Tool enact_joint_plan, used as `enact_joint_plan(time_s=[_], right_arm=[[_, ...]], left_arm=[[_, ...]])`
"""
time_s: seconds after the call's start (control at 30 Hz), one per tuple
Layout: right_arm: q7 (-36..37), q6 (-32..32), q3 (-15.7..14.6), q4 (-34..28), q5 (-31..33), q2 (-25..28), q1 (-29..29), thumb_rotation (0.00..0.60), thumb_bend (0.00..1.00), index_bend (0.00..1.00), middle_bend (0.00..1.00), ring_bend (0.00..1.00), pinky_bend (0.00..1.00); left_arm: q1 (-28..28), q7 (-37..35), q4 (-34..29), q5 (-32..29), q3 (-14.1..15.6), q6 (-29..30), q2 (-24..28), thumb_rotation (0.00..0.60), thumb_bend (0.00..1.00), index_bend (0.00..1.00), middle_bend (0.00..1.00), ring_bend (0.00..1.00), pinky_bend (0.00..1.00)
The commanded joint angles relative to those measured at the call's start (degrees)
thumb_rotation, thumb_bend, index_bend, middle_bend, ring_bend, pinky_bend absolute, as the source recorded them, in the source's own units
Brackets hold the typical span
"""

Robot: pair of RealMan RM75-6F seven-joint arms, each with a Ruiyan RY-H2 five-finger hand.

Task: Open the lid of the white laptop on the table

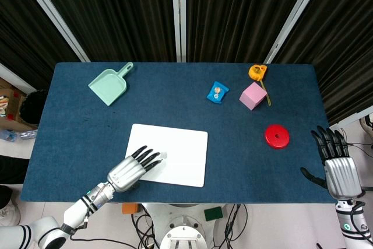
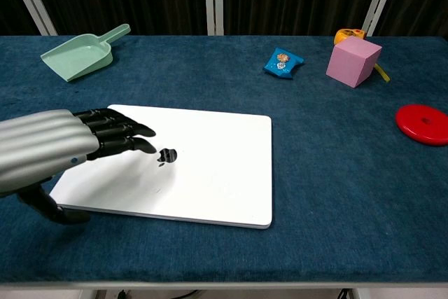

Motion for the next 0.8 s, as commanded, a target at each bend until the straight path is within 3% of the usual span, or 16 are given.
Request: enact_joint_plan(time_s=[0.03, 0.4, 0.8], right_arm=[[0.1, -0.1, 0.2, 0.1, -0.1, -0.1, 0.0, 0.6, 0.07, 0.0, 0.0, 0.0, 0.0], [0.7, 1.9, 0.5, 0.5, -1.5, 0.1, -1.0, 0.6, 0.07, 0.0, 0.0, 0.0, 0.0], [2.0, 2.5, 0.7, 1.6, -1.7, -0.3, -1.9, 0.6, 0.07, 0.0, 0.0, 0.0, 0.0]], left_arm=[[-0.7, 0.2, 0.9, 0.4, 0.0, -0.8, -1.3, 0.6, 0.13, 0.12, 0.04, 0.03, 0.06], [-2.4, -2.5, 3.8, -2.0, -2.5, -2.5, -6.3, 0.6, 0.12, 0.12, 0.04, 0.03, 0.06], [-3.5, -4.8, 5.6, -4.0, -3.1, -3.6, -9.4, 0.6, 0.12, 0.12, 0.04, 0.03, 0.06]])
